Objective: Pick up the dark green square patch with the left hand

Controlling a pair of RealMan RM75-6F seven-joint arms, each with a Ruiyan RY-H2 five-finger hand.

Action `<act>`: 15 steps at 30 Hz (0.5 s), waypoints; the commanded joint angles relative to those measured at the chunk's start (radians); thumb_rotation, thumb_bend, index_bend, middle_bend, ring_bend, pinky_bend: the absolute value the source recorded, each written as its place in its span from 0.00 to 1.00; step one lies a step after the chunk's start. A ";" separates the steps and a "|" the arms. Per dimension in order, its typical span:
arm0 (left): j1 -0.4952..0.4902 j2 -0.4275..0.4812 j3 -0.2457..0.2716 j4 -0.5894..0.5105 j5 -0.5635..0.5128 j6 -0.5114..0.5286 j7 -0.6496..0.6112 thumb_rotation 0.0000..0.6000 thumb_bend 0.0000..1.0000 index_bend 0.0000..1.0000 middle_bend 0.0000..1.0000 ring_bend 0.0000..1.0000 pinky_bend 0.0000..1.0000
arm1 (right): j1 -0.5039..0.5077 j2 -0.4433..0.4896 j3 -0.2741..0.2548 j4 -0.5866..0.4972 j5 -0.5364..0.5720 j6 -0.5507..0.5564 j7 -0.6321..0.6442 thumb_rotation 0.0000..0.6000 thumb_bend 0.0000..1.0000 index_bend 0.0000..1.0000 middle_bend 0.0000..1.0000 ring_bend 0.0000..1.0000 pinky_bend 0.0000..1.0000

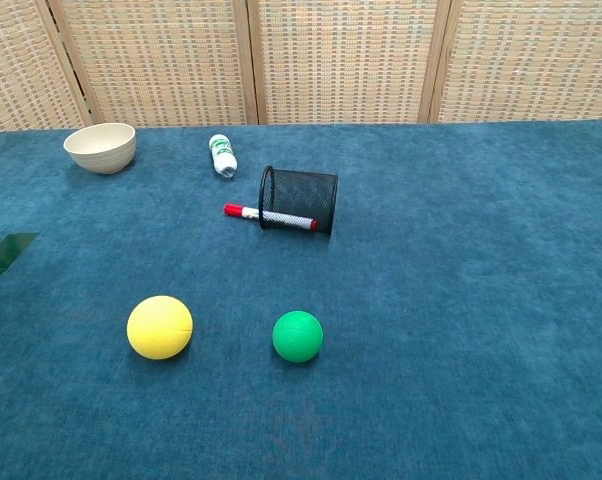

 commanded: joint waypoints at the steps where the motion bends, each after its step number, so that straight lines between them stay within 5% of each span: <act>1: -0.002 -0.006 -0.001 0.009 -0.006 -0.005 0.008 1.00 0.40 0.52 0.00 0.00 0.00 | 0.000 0.000 0.000 0.001 0.000 -0.001 0.000 1.00 0.00 0.00 0.00 0.00 0.00; 15: -0.016 -0.026 -0.012 0.031 -0.026 -0.017 0.048 1.00 0.42 0.55 0.00 0.00 0.00 | 0.001 0.000 0.000 0.001 0.002 -0.002 0.000 1.00 0.00 0.00 0.00 0.00 0.00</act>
